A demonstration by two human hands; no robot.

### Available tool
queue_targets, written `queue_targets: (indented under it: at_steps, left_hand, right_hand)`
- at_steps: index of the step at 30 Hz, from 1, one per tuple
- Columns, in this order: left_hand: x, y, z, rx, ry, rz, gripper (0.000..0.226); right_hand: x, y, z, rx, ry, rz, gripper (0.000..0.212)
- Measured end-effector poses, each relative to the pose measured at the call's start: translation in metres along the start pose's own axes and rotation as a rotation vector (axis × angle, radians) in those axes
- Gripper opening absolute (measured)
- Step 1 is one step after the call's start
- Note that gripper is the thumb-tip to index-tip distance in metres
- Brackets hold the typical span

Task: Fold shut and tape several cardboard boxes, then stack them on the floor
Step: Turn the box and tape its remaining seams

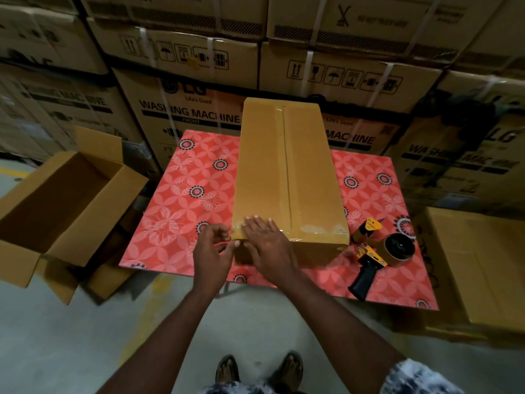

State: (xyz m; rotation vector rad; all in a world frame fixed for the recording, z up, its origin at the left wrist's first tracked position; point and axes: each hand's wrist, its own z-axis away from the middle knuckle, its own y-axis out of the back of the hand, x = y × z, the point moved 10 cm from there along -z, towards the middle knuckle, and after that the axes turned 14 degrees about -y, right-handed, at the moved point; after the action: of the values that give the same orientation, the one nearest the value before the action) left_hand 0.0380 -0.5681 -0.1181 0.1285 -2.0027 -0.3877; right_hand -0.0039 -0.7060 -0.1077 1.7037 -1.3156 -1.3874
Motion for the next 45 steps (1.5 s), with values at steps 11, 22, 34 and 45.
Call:
queue_targets:
  at_steps: [11,22,34,45]
  left_hand:
    - [-0.025,-0.031,0.047,0.16,0.31,0.224,0.046]
    - [-0.073,-0.024,0.052,-0.031,0.584,0.179,0.04]
    - [-0.015,-0.041,-0.033,-0.099,0.386,0.198,0.04]
    - [0.005,-0.041,0.008,-0.135,0.382,0.195,0.053]
  right_hand:
    - [0.001,-0.003,-0.004,0.006,-0.257,-0.059,0.059]
    - [0.001,-0.007,0.004,0.049,-0.195,0.061,0.066]
    - [0.15,0.077,0.003,0.204,-0.751,0.043,0.07]
    - [0.178,0.082,0.071,0.112,-0.972,-0.283,0.071]
